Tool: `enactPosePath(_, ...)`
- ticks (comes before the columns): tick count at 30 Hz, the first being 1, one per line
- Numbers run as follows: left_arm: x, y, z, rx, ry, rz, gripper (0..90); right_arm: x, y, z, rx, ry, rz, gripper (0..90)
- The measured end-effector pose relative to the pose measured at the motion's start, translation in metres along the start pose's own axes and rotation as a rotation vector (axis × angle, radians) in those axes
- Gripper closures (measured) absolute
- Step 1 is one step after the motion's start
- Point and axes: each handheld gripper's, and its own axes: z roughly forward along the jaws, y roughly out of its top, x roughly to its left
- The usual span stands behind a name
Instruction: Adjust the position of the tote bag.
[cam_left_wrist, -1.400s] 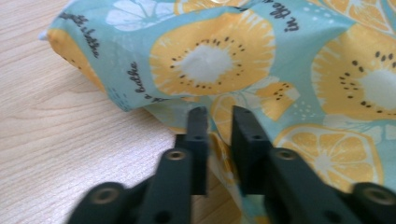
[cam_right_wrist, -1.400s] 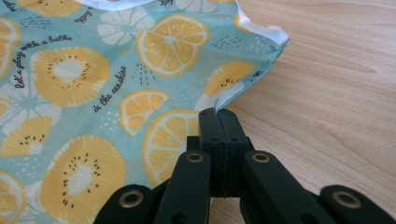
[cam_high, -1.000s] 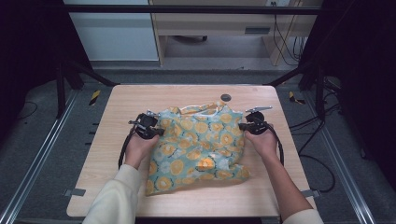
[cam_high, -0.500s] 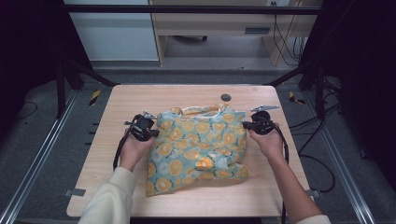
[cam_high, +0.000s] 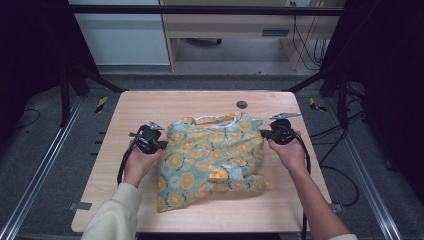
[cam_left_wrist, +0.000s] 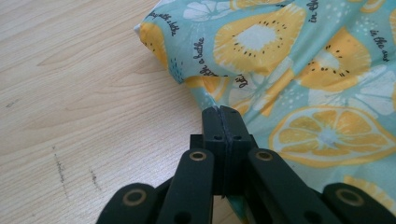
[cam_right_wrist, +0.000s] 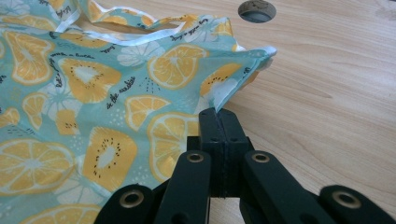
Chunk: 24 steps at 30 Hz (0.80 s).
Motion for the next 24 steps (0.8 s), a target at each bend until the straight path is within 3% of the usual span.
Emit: enactPosePath(24,-0.0021,-0.0001,-0.007,-0.008,0.003,0.013,90.0,0.0046,0.0059,-0.0099,-0.004,-0.014,-0.048,90.0)
